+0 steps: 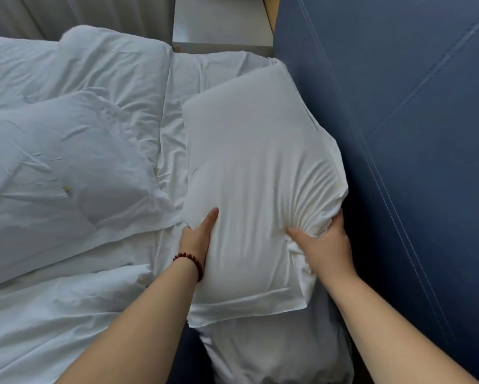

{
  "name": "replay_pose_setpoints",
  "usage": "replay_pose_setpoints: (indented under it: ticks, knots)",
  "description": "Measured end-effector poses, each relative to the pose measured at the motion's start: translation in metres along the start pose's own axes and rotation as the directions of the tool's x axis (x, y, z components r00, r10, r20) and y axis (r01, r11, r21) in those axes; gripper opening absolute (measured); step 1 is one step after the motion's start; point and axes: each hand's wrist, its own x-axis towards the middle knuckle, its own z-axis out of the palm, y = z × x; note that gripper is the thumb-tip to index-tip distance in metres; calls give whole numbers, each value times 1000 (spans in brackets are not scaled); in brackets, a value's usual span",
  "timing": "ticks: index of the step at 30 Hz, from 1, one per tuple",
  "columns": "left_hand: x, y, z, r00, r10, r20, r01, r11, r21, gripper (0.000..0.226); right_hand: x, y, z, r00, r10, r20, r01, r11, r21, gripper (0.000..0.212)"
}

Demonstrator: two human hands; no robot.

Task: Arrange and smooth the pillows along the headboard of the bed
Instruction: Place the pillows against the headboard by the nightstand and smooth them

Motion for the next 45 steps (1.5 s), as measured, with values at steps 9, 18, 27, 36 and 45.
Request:
replay_pose_setpoints:
  ticks: [9, 18, 27, 36, 45]
  knots:
    - [-39, 98, 17, 920, 289, -264, -321, 944, -83, 88, 18, -91, -21, 927, -356, -115, 369, 920, 129, 62]
    - [-76, 155, 39, 854, 291, -432, -437, 851, -292, 80, 63, -217, -57, 808, -586, 60, 583, 810, 64, 66]
    - [-27, 201, 88, 958, 237, -162, -268, 940, -211, 77, 138, -380, -71, 715, -602, 354, 678, 722, -141, 69]
    - [100, 296, 83, 886, 212, 413, -416, 757, 504, 49, 274, -380, -7, 828, -386, 407, 525, 787, -323, 74]
    - [134, 425, 157, 527, 679, 511, -844, 347, 408, 51, 308, -379, 1, 868, -333, 369, 462, 816, -349, 69]
